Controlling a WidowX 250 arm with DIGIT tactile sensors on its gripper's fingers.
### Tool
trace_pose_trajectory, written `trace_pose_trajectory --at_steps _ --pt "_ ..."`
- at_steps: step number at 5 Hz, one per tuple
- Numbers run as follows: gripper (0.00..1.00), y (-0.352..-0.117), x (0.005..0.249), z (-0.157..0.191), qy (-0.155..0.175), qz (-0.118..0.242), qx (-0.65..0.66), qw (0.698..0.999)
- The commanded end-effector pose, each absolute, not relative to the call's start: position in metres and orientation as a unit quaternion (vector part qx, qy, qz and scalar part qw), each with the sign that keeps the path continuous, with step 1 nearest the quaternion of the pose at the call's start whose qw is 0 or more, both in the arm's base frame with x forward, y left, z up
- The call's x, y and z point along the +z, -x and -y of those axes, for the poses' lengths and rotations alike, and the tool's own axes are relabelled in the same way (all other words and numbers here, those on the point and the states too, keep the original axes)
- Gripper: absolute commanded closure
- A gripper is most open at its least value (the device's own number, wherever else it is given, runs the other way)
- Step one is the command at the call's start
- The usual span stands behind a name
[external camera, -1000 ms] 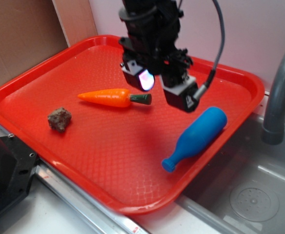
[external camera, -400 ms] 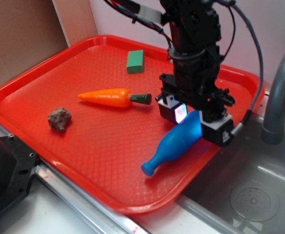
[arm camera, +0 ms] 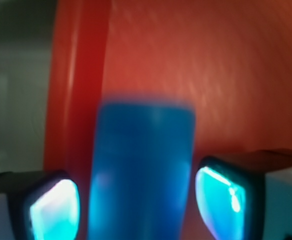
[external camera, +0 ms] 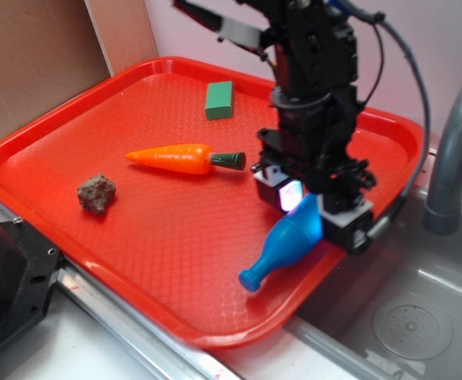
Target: Grab the blue bottle.
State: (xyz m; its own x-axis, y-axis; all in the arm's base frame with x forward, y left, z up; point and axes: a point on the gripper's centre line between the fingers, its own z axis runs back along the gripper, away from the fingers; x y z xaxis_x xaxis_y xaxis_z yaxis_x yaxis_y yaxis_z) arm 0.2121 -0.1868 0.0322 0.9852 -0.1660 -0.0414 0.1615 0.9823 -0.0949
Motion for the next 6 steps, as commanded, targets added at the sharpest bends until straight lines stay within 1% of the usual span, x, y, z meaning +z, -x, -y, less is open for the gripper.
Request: trace_pose_trajectory --at_steps 1,2,3,4,5,6 --pt "0.00 -0.214 0.050 0.154 0.062 -0.035 -0.104 0.992" --pt "0.00 -0.220 0.048 0.145 0.071 -0.047 -0.114 0.990" --pt "0.00 -0.210 0.037 0.137 0.068 -0.054 -0.129 0.988" --pt "0.00 -0.222 0.029 0.152 0.071 -0.065 -0.200 0.975" --pt "0.04 -0.221 0.025 0.167 0.068 -0.066 -0.272 0.958" --pt "1.00 -0.193 0.020 0.172 0.070 -0.059 -0.295 0.951"
